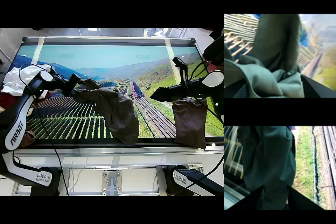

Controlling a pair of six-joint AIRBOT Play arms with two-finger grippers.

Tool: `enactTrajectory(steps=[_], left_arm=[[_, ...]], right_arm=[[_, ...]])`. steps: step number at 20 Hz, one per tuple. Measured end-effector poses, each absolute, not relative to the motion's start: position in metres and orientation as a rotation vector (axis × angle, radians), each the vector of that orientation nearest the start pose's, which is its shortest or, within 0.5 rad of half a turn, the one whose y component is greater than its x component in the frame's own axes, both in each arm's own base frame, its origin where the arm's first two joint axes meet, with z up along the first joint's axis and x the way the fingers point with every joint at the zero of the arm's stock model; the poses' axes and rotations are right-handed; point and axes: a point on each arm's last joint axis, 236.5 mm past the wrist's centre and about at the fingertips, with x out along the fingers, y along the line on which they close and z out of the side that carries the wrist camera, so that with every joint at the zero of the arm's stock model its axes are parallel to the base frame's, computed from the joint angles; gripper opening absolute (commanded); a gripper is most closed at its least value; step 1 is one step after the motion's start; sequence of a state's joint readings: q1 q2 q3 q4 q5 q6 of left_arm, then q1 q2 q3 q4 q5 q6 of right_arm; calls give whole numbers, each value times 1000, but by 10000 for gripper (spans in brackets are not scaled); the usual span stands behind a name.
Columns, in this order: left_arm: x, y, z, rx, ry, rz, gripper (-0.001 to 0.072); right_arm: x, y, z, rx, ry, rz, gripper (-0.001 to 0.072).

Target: Fold the shirts.

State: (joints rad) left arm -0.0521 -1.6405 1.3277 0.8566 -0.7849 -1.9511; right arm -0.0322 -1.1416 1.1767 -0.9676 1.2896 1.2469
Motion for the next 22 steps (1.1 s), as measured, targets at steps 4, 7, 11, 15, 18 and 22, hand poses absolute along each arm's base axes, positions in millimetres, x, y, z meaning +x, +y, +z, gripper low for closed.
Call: enactTrajectory(steps=[4,7,11,15,18,22], left_arm=[[523,-140,-27,-1160,1097,3,243],[527,-140,-29,-1180,1084,3,11],[528,-142,-29,-1146,1075,-28,10],[528,-142,-29,-1127,1074,-42,10],[528,-143,-29,-1121,1073,-48,10],[528,-143,-29,-1102,1071,-60,10]], right_arm=[[355,124,91,238,1116,558,312],[354,127,90,243,1121,567,312],[340,122,50,247,1211,534,338],[317,129,-20,363,1347,512,414],[304,149,-57,466,1433,559,414],[290,180,-90,515,1511,628,338]])
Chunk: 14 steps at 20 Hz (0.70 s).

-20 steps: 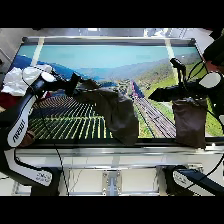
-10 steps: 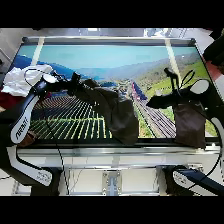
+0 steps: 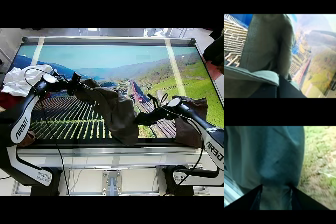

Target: Fold the shirts.

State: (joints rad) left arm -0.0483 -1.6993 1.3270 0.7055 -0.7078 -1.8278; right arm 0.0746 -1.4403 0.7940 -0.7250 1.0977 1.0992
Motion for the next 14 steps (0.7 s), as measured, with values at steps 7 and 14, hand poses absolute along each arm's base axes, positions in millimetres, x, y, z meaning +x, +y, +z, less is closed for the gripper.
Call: enactTrajectory(steps=[7,14], left_arm=[[528,-125,30,-905,939,-201,9],[426,-73,254,-501,544,-418,7]], right_arm=[[316,220,-39,434,1339,800,15],[327,168,206,66,823,712,12]])
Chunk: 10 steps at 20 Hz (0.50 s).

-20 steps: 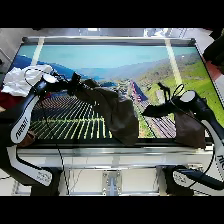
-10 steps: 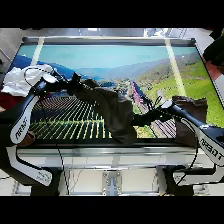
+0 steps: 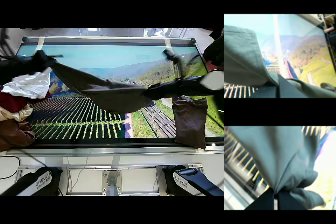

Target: Fold the shirts.

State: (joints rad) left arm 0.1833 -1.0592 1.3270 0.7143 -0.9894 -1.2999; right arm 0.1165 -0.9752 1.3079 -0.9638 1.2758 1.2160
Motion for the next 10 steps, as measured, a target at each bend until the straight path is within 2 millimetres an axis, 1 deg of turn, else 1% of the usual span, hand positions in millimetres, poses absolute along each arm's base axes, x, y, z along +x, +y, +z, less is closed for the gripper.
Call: enactTrajectory(steps=[1,2,3,5,6,7,8,9,10], left_arm=[[400,-70,282,-432,485,-426,7],[373,-67,310,-354,416,-416,7],[347,-63,332,-287,352,-391,7],[300,-54,367,-159,240,-318,6],[280,-50,379,-108,193,-275,6],[267,-45,388,-78,158,-240,7],[259,-43,392,-63,141,-219,7],[259,-40,390,-55,150,-208,7],[264,-38,381,-56,185,-205,7]], right_arm=[[314,161,245,33,729,690,13],[299,155,288,9,617,667,12],[284,149,321,-10,531,646,12],[255,138,375,-37,381,607,12],[244,133,394,-47,328,586,12],[239,129,406,-52,295,568,13],[238,124,410,-55,289,547,13],[242,122,408,-55,306,536,13],[250,121,402,-54,337,528,13]])
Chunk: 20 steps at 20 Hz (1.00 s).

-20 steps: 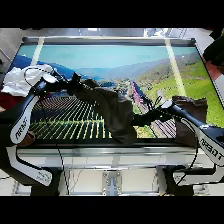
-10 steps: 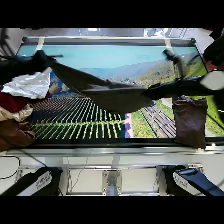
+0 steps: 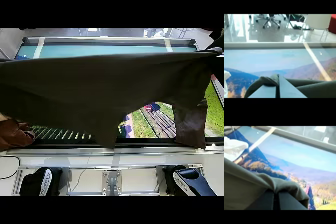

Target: Fold the shirts.

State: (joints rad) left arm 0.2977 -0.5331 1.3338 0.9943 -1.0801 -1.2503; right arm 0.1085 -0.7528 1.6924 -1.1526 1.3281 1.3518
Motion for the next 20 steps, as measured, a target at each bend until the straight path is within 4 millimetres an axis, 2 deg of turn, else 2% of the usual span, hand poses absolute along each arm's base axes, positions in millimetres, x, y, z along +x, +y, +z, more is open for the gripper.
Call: enactTrajectory(steps=[1,3,5,7,8,10,11,12,13,14,15,17,19,20], left_arm=[[276,-35,370,-70,230,-211,7],[308,-33,332,-96,370,-244,7],[346,-36,288,-112,504,-293,7],[393,-40,238,-120,612,-321,7],[421,-41,212,-119,645,-314,7],[475,-46,167,-129,656,-282,8],[501,-49,146,-138,644,-259,9],[522,-53,128,-147,632,-240,35],[541,-57,111,-160,618,-220,254],[556,-60,100,-172,600,-203,645],[567,-62,91,-191,585,-184,696],[582,-57,90,-237,542,-144,697],[585,-40,106,-282,499,-104,696],[582,-27,120,-304,482,-83,694]], right_arm=[[260,121,388,-52,394,526,13],[289,124,342,-41,563,531,13],[319,132,277,-3,773,554,13],[343,144,206,63,976,588,15],[355,147,170,88,1061,591,17],[391,151,104,143,1150,561,18],[414,151,78,169,1144,529,51],[439,151,59,198,1109,494,241],[466,150,44,231,1050,453,476],[489,147,36,257,986,415,529],[510,143,35,283,917,378,529],[544,129,46,305,789,315,513],[564,106,74,286,699,275,463],[565,92,88,258,688,262,440]])
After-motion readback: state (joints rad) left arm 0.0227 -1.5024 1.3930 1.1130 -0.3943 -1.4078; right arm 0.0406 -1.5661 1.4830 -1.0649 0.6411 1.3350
